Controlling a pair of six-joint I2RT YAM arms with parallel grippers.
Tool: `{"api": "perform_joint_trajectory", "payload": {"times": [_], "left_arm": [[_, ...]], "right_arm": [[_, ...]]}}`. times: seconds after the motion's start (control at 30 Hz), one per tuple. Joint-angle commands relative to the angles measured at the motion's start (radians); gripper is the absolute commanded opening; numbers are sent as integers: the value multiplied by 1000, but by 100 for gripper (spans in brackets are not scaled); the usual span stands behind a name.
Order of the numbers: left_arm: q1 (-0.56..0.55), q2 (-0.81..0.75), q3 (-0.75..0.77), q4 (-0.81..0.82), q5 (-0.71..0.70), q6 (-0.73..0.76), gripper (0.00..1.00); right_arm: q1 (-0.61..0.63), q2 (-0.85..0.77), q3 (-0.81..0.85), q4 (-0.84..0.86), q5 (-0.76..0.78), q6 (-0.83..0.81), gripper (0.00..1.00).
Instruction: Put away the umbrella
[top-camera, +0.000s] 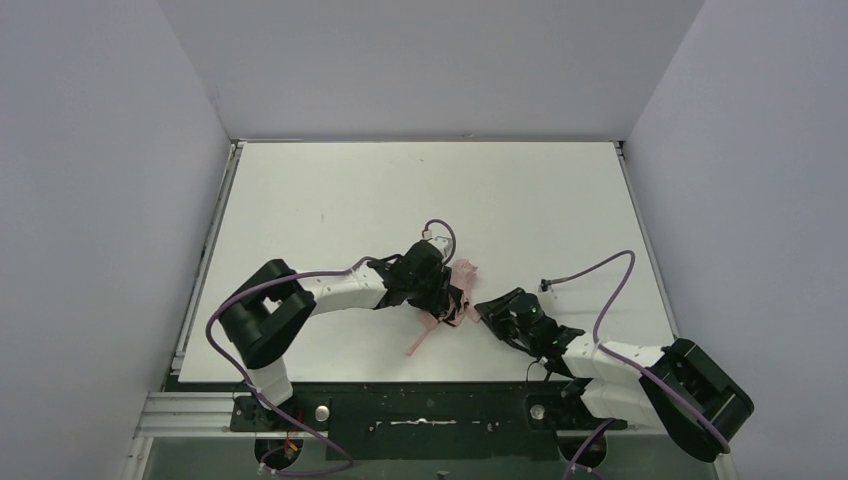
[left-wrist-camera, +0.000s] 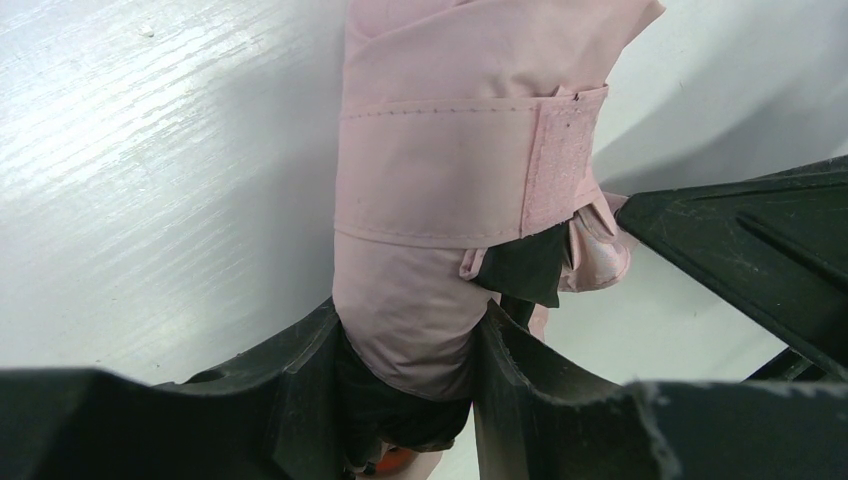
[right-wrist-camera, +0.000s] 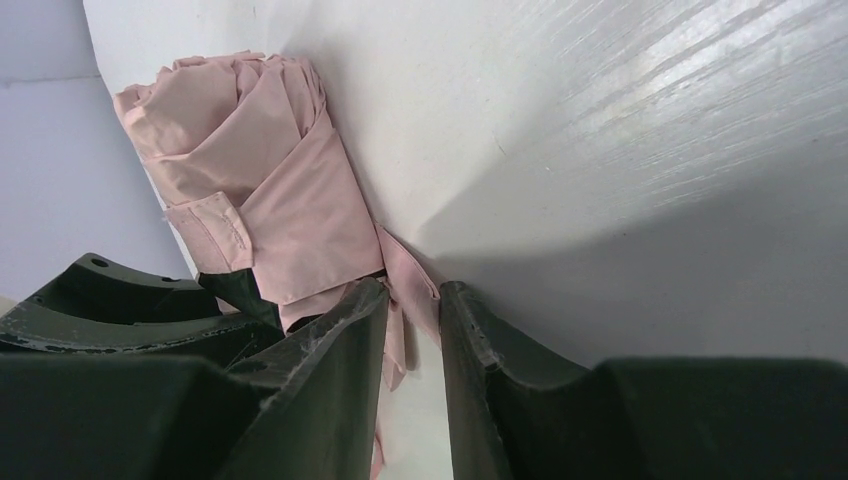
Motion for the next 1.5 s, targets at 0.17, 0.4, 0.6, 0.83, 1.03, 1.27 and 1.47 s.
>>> {"api": "perform_joint_trajectory", "payload": {"times": [0.17, 0.4, 0.6, 0.83, 1.03, 1.27, 1.47], "left_arm": [[-15, 124, -52, -199, -85, 35, 0], [-15, 125, -50, -200, -87, 37, 0], [-15, 122, -56, -201, -88, 37, 0], [-16, 114, -61, -202, -107, 35, 0], [-15, 131, -25, -287, -188, 40, 0], [-11, 121, -15, -327, -238, 35, 0], [-9, 119, -16, -344, -266, 20, 0]], "right_arm": [[-5, 5, -19, 47, -46, -98, 28], [-5, 82, -16, 129, -62, -97, 25], [-5, 112, -14, 143, -41, -89, 22], [-6, 38, -10, 54, 29, -130, 5], [-10, -106, 2, -141, 111, -159, 0], [-36, -237, 20, -362, 121, -231, 0], [-43, -332, 29, -515, 121, -283, 0]]}}
